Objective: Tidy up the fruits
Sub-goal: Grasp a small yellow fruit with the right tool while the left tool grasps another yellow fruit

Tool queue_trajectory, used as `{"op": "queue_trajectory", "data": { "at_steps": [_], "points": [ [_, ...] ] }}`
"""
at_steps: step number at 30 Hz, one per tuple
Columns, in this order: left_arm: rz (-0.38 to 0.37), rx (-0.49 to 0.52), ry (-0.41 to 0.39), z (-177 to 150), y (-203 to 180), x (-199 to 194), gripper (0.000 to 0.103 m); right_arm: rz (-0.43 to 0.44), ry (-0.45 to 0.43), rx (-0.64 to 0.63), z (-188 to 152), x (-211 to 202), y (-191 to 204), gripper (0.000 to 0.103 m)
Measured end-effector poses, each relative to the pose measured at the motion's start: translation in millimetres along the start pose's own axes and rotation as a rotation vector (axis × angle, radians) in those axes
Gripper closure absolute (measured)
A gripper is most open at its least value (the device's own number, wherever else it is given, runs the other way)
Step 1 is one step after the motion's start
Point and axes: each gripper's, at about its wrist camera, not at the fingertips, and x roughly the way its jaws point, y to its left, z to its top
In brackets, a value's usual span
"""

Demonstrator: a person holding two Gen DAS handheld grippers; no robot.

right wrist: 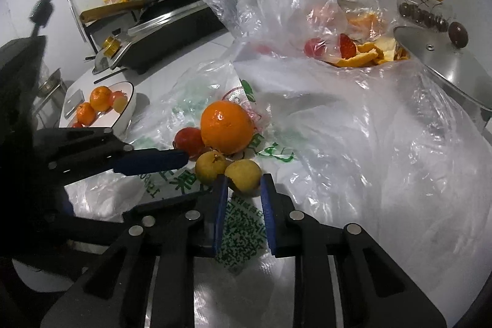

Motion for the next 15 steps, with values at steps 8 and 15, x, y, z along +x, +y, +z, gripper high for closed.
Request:
{"op": "queue_trajectory", "data": {
  "at_steps": [8,15],
  "points": [
    [0.004,-0.027,0.023,5,3,12,0.068,-0.02,-0.011,0.01,-1,-10,-10,0.093],
    [-0.011,-0.039,0.004,3,3,11,0.077,0.004,-0.021,0.019,2,-12,-9,0.09]
  ]
}}
